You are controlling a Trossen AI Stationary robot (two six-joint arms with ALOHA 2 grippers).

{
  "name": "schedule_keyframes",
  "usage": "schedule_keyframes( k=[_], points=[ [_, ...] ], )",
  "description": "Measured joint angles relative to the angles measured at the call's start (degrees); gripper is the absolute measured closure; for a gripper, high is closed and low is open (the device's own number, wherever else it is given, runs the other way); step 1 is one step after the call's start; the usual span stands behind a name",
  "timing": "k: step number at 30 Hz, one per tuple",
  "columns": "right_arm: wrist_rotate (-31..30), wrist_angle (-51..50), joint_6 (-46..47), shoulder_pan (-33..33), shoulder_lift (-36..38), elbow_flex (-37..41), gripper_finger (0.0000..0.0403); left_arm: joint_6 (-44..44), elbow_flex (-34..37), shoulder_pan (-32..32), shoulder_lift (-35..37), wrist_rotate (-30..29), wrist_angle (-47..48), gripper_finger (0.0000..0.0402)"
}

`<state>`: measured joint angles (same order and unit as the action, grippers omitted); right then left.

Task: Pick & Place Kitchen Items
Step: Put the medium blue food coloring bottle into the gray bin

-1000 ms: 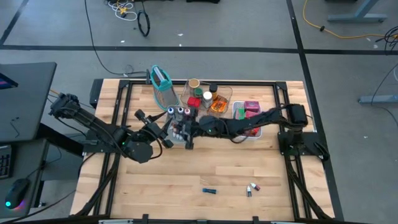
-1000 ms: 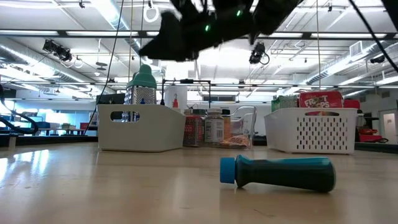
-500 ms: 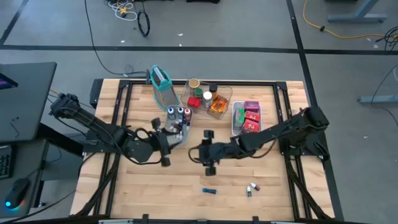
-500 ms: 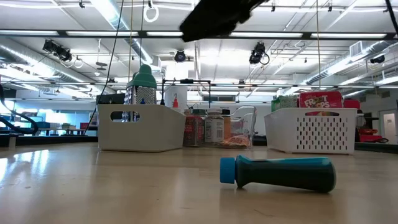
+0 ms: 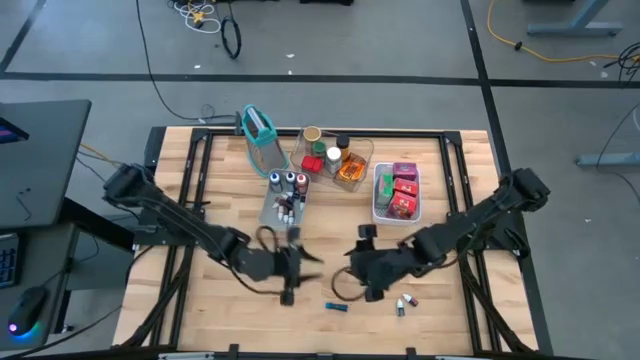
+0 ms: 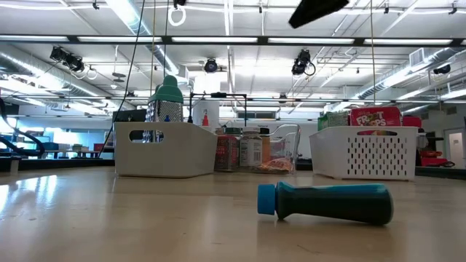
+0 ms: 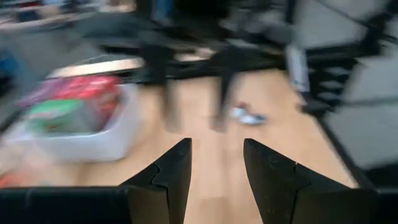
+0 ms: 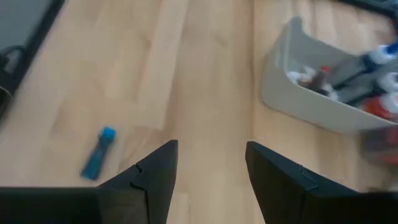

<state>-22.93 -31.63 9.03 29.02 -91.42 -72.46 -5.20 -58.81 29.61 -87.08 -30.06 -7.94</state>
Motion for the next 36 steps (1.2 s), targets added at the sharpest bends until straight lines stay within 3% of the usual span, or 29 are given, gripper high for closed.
schedule_keyframes(
  k=[3, 6, 11, 18, 26, 36],
  points=[
    [-5.90, -0.39, 1.29, 2.62, 2.42, 2.97, 0.0204, 4.73, 0.09, 0.00, -4.39, 9.22, -6.93, 0.0248],
    [-8.51, 1.30, 3.15, 4.14, 6.38, 8.84, 0.0204, 5.93, 0.09, 0.02, -8.12, 14.53, -12.63, 0.0248],
    [-10.28, 8.82, 2.40, 4.56, 16.46, 21.55, 0.0204, -1.99, 0.04, 0.00, -13.64, 15.95, -15.25, 0.0248],
    [-17.13, 21.69, -6.48, 1.83, 28.65, 34.09, 0.0204, -6.39, 0.04, -0.22, -23.27, 19.79, -20.87, 0.0248],
    [-16.62, 25.63, -9.52, 0.61, 33.30, 37.02, 0.0204, -9.75, 0.05, -0.23, -32.18, 21.92, -24.69, 0.0248],
    [-15.51, 28.34, -13.03, 0.61, 33.25, 37.04, 0.0204, -5.08, 0.00, -0.24, -32.19, 19.05, -21.86, 0.0253]
  ],
)
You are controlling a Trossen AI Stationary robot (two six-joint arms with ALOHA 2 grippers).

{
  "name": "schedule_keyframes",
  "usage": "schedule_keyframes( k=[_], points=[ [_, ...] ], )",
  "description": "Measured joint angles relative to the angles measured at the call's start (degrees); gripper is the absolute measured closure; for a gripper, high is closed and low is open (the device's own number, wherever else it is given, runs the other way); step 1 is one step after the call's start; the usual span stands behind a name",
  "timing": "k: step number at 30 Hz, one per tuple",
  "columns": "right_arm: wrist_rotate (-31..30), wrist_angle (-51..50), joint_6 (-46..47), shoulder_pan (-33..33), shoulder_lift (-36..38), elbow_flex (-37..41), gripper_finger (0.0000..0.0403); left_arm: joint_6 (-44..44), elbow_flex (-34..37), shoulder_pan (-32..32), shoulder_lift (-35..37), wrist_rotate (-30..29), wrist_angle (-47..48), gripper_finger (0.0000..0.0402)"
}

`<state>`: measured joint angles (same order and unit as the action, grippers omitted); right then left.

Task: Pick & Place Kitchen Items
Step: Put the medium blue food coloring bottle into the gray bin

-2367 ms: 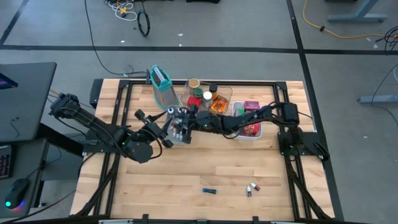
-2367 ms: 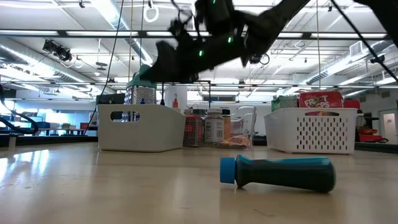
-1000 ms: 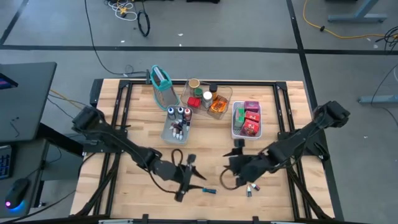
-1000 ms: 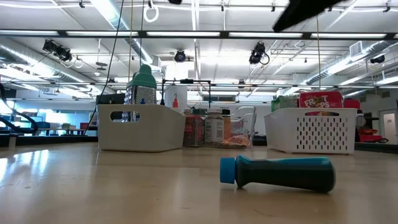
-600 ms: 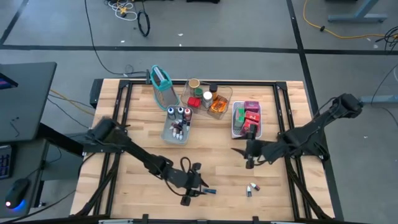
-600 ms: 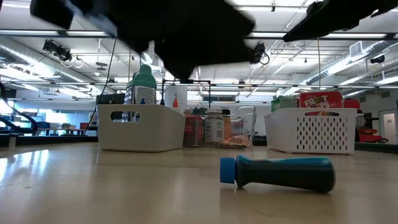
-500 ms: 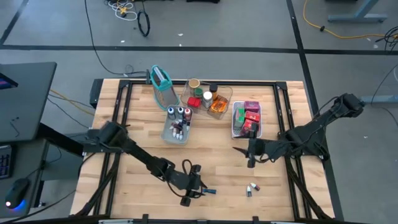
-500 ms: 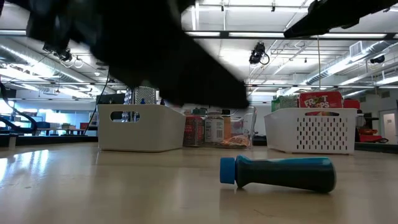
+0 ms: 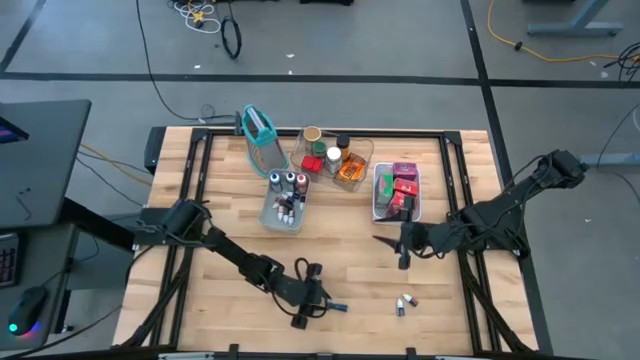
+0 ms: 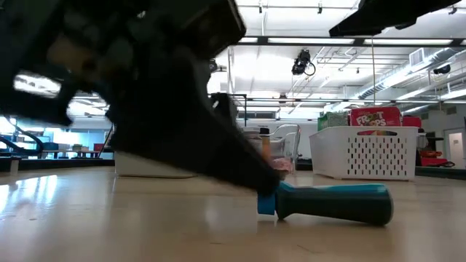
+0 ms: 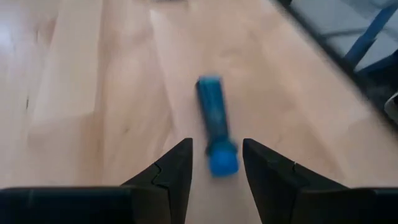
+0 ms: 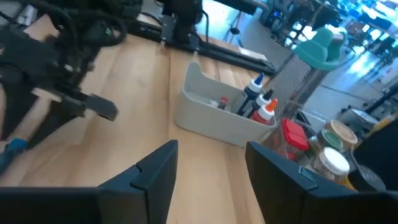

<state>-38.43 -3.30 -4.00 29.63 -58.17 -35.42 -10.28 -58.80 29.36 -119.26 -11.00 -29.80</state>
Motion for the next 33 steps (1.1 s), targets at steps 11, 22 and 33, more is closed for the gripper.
schedule_keyframes(
  k=[11, 22, 33],
  points=[
    [0.48, 1.45, -1.50, -0.02, -0.02, 0.00, 0.0204, 1.09, 0.02, 0.02, 0.02, -1.42, 4.61, 0.0253],
    [0.41, 1.56, -2.08, -0.02, -0.04, 0.00, 0.0204, 4.78, 0.04, 0.00, 0.02, -0.96, 3.37, 0.0253],
    [0.35, 1.65, -2.74, -0.02, -0.07, 0.00, 0.0204, 6.46, 0.04, -1.46, 0.02, 0.53, 2.85, 0.0253]
  ],
)
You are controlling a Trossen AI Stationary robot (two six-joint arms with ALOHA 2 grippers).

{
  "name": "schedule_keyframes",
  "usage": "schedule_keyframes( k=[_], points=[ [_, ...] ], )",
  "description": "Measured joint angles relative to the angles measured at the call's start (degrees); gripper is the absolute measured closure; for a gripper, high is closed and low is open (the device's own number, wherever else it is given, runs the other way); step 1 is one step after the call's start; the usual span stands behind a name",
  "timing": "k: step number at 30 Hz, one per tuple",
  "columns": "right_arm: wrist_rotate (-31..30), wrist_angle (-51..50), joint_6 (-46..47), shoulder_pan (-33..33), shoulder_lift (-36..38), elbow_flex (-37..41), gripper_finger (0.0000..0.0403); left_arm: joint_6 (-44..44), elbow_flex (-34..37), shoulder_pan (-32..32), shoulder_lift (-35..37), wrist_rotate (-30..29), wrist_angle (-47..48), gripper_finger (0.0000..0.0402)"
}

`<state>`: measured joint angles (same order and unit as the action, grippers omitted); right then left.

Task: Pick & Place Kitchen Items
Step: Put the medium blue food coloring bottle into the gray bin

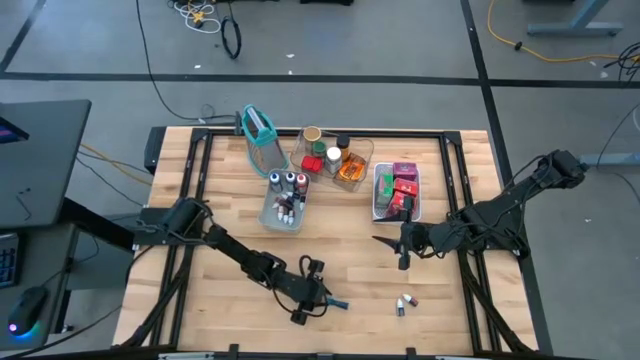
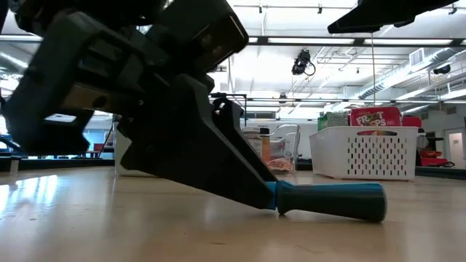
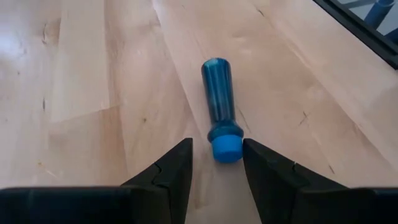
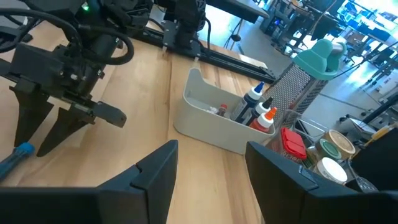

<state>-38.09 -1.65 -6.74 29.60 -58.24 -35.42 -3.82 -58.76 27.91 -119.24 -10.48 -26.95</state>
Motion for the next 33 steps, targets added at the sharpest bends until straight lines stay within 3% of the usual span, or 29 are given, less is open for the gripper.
schedule_keyframes(
  k=[14, 23, 33],
  points=[
    [0.00, -0.01, -0.86, -0.02, 0.00, 0.00, 0.0204, 2.00, 0.01, -1.76, -0.11, 1.12, -1.03, 0.0253],
    [0.04, 0.56, -0.88, 0.00, 0.00, 0.00, 0.0204, 3.93, -2.82, -2.50, -8.55, 3.72, -9.05, 0.0256],
    [0.10, 0.36, -0.86, 0.00, 0.00, 0.00, 0.0204, 4.41, -3.63, -2.41, -7.27, 1.68, -7.22, 0.0330]
  ],
)
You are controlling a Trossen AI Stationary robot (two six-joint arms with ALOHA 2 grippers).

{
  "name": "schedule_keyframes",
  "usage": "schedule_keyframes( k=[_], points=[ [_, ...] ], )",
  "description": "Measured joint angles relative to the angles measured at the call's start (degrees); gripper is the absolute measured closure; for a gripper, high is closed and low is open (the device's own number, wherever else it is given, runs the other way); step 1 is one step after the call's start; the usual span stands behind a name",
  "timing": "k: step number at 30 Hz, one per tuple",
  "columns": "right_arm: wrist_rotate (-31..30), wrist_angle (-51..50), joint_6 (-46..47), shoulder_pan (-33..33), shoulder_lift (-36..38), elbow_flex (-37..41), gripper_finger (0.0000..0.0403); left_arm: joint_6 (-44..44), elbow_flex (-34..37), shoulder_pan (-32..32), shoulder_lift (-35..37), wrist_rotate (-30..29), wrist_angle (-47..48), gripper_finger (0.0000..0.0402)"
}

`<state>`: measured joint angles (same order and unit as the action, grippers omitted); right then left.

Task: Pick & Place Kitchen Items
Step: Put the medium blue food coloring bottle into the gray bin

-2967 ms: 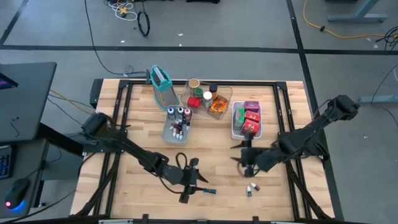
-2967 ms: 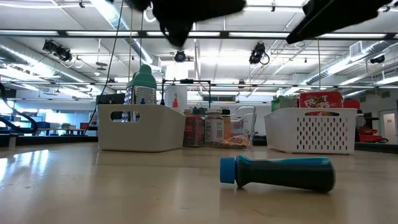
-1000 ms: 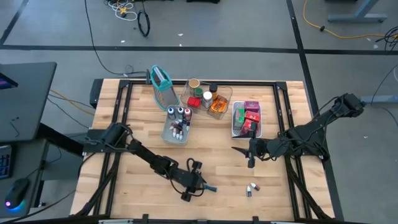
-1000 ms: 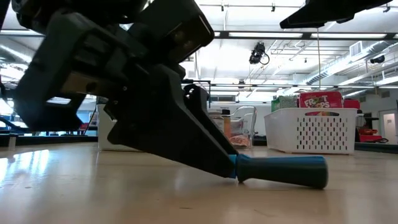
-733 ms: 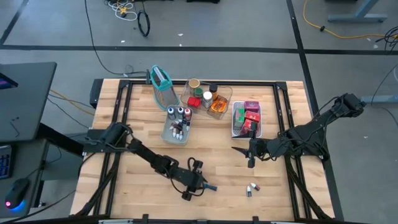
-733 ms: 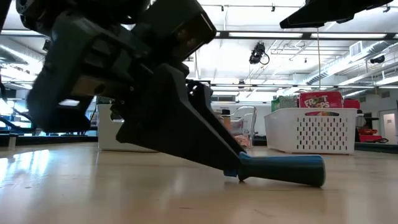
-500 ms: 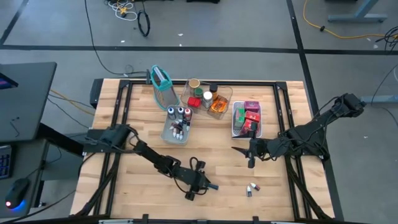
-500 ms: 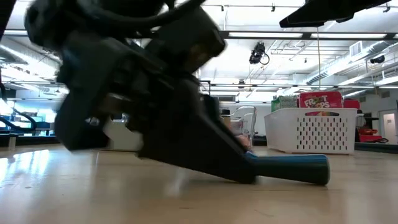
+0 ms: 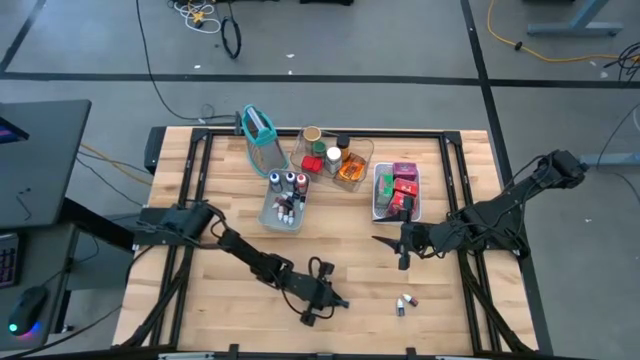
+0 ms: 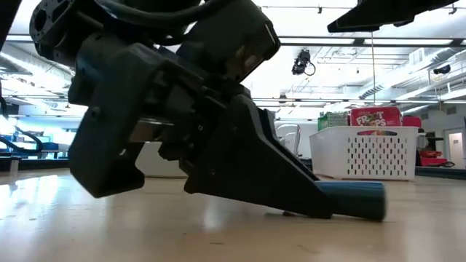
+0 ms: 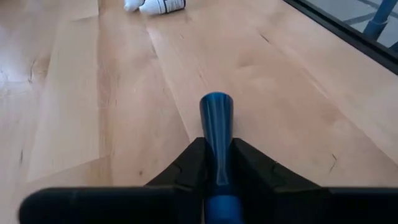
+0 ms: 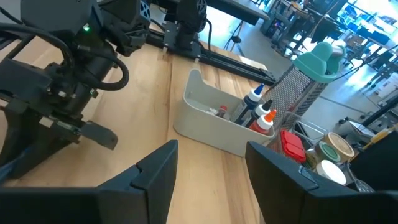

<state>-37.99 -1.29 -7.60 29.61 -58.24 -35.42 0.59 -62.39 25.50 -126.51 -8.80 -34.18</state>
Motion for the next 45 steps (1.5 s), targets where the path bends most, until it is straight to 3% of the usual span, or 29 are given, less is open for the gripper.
schedule_keyframes(
  k=[5, 10, 19, 22, 27, 32, 35, 42, 45],
  points=[
    [0.06, 0.01, 0.00, 0.00, 0.00, 0.00, 0.0204, 0.63, 0.33, 0.00, 2.49, -3.50, 2.75, 0.0327],
    [0.06, -0.01, 0.61, 0.00, 0.00, 0.00, 0.0204, 2.50, 0.37, 0.19, 9.53, -15.88, 16.63, 0.0315],
    [2.66, 0.36, 1.09, 0.00, 0.00, 0.00, 0.0204, -12.14, 0.24, 0.00, 30.56, -39.29, 46.27, 0.0338],
    [3.01, 0.62, 1.09, 0.00, 0.00, 0.00, 0.0204, -19.51, 0.24, -0.44, 37.62, -43.81, 56.89, 0.0330],
    [2.99, 1.36, 1.09, 0.00, 0.00, 0.00, 0.0204, -33.30, 2.66, -3.42, 44.02, -41.41, 68.57, 0.0333],
    [3.03, 1.74, 1.22, 0.00, 0.00, 0.00, 0.0204, -41.21, 8.98, -8.44, 43.48, -36.76, 68.54, 0.0332],
    [3.05, 1.72, 2.64, -0.01, 0.00, 0.00, 0.0204, -42.33, 13.22, -10.90, 42.58, -32.78, 66.25, 0.0329],
    [3.03, 1.91, 2.18, 0.00, 0.00, 0.00, 0.0204, -38.98, 19.89, -14.49, 42.04, -30.03, 52.28, 0.0318],
    [3.02, 2.06, 2.60, -0.01, 0.00, 0.00, 0.0204, -36.96, 20.50, -15.60, 42.02, -29.77, 50.74, 0.0303]
  ],
)
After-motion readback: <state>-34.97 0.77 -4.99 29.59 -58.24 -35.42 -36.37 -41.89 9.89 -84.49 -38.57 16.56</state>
